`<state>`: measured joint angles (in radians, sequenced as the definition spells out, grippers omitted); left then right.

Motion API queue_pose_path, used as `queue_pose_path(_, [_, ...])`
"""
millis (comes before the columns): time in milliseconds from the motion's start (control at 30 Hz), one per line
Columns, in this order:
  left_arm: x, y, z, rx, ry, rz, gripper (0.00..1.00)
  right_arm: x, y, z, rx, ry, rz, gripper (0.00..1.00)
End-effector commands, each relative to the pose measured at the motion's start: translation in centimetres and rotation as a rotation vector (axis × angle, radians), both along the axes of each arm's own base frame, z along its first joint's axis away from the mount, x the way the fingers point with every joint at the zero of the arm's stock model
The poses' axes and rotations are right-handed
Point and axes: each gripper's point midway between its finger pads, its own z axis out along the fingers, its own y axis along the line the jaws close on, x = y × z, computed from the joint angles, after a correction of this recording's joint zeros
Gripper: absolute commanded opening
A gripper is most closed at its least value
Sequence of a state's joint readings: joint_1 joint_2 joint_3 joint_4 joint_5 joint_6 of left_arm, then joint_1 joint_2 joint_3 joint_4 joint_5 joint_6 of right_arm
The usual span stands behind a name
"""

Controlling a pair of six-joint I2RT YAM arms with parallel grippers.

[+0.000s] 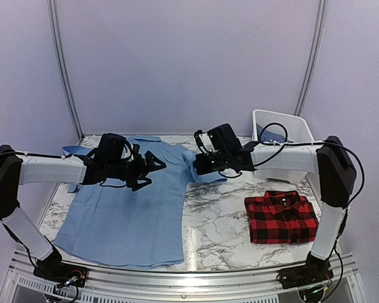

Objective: Fold and stack the long sleeve shirts
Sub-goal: Pick up the sleeve from the center of the board, then pass from the right arm to the left

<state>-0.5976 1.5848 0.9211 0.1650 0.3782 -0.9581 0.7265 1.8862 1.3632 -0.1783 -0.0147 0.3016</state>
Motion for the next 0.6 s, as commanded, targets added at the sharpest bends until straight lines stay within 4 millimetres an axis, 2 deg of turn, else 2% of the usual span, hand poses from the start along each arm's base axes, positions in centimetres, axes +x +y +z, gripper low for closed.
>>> queue_pose_path(0, [1.5,-1.4,2.3,-0.116,-0.012,0.037,0.99,-1.9,6.0,4.7,0.163,-0.087,0.178,0.0])
queue_pose_path(133, [2.6,-1.7,3.0,-0.123,-0.028,0.068,0.97,-3.6,8.4,4.8,0.181,-0.103,0.239,0.0])
queue_pose_path(400, [3.0,-2.8,2.0,-0.088,-0.038,0.061,0.89,-5.0,11.4,3.4,0.142,-0.09,0.309,0.0])
queue_pose_path(567, [3.1,-2.1,0.2,-0.008,-0.032,0.09,0.71,-5.3,11.9,3.3,0.135,-0.09,0.323,0.0])
